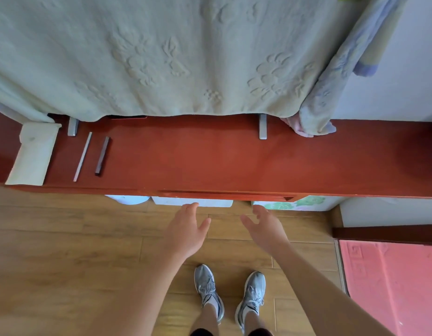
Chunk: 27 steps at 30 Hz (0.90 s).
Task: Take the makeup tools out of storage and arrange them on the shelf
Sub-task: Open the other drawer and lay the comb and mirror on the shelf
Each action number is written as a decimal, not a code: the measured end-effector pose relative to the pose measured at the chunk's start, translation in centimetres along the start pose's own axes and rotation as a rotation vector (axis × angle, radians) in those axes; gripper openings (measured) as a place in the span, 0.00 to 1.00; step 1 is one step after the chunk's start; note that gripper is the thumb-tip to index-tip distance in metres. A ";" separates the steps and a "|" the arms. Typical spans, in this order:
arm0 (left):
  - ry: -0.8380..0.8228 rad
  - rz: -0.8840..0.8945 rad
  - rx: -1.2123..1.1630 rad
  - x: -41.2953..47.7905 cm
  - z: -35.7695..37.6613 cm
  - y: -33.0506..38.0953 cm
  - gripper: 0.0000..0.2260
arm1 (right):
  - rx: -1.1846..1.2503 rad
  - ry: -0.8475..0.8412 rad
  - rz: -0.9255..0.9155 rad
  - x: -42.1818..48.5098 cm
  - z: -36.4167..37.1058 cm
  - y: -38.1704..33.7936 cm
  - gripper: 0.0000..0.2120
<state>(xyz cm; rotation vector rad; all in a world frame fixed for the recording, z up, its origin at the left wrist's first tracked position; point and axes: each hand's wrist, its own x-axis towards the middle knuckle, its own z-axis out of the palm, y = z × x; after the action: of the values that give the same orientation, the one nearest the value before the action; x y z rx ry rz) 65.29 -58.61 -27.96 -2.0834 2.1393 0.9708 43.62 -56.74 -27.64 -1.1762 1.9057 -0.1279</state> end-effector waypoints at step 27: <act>0.146 -0.568 -1.396 11.0 10.5 -2.8 0.56 | 1.089 0.118 0.305 10.9 7.3 4.0 0.42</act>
<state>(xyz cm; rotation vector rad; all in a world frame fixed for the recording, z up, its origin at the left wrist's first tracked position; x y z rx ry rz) 62.23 -63.93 -42.18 -2.8920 0.5470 2.6073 44.20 -60.48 -40.80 -0.1424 1.6662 -0.9408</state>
